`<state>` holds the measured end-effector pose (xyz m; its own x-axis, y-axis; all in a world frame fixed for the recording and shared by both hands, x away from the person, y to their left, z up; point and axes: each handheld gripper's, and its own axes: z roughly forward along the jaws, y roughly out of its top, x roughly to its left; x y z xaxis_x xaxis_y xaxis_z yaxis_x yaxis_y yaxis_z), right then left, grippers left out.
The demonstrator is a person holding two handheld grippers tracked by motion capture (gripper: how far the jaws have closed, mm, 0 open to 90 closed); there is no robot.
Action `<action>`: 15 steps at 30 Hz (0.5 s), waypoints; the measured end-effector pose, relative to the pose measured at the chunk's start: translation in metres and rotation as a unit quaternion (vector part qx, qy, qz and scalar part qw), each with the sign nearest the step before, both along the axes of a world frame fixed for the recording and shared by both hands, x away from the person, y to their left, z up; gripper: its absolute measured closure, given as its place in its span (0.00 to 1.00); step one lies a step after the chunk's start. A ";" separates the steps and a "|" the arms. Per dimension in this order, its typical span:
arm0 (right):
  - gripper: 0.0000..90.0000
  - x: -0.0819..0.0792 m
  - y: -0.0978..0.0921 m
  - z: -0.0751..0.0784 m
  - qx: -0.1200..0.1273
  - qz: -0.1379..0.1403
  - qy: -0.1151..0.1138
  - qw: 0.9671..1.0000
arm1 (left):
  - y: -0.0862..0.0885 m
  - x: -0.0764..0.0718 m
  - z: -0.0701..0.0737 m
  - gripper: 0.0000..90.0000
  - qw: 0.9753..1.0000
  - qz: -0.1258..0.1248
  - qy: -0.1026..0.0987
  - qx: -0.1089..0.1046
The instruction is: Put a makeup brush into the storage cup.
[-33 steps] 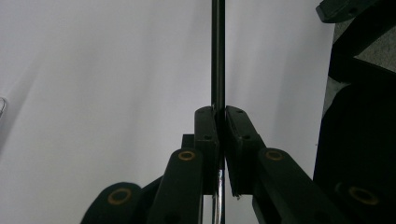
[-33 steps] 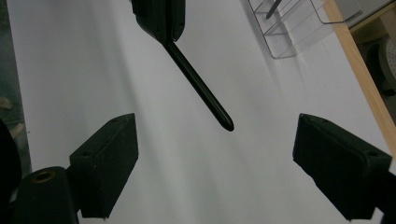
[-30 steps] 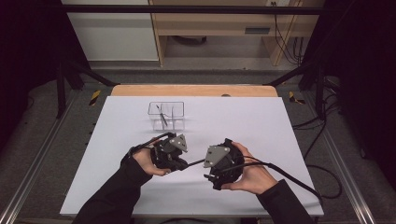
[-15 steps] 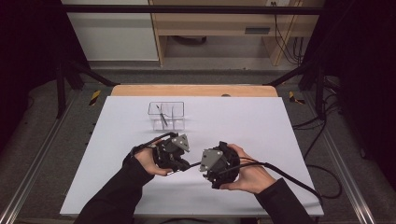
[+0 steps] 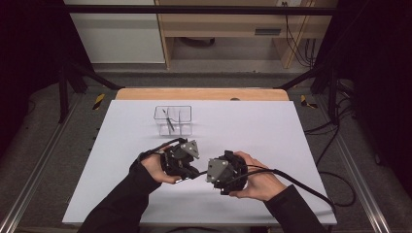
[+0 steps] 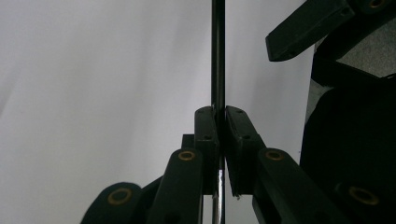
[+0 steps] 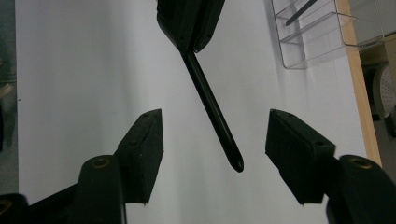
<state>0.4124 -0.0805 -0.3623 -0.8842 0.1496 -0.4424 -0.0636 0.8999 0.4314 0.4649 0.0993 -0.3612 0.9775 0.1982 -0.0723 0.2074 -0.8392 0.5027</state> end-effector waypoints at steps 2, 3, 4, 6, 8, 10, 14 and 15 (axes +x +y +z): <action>0.45 0.000 0.000 0.000 -0.002 0.003 0.001 1.000 | -0.001 0.000 0.000 0.93 1.000 -0.002 0.002 0.000; 0.46 0.000 0.001 0.000 -0.003 0.008 -0.002 1.000 | -0.001 -0.001 0.000 0.94 1.000 -0.001 -0.001 0.002; 0.47 0.000 0.001 -0.001 -0.004 0.010 -0.002 1.000 | -0.002 -0.001 0.000 0.94 1.000 -0.002 0.000 0.002; 0.49 0.000 0.002 -0.002 -0.009 0.016 -0.005 1.000 | -0.003 -0.001 -0.001 0.94 1.000 -0.003 0.001 0.001; 0.51 0.000 0.004 -0.005 -0.014 0.016 -0.005 1.000 | -0.003 -0.001 -0.001 0.94 1.000 -0.003 -0.001 0.003; 0.53 0.000 0.005 -0.006 -0.017 0.021 -0.007 1.000 | -0.004 -0.001 -0.001 0.94 1.000 -0.006 -0.003 0.005; 0.57 -0.001 0.006 -0.007 -0.020 0.024 -0.010 0.999 | -0.005 -0.003 -0.002 0.94 1.000 -0.006 0.001 0.003; 0.58 0.000 0.006 -0.007 -0.025 0.029 -0.009 0.999 | -0.005 -0.003 -0.003 0.94 1.000 -0.006 0.000 0.004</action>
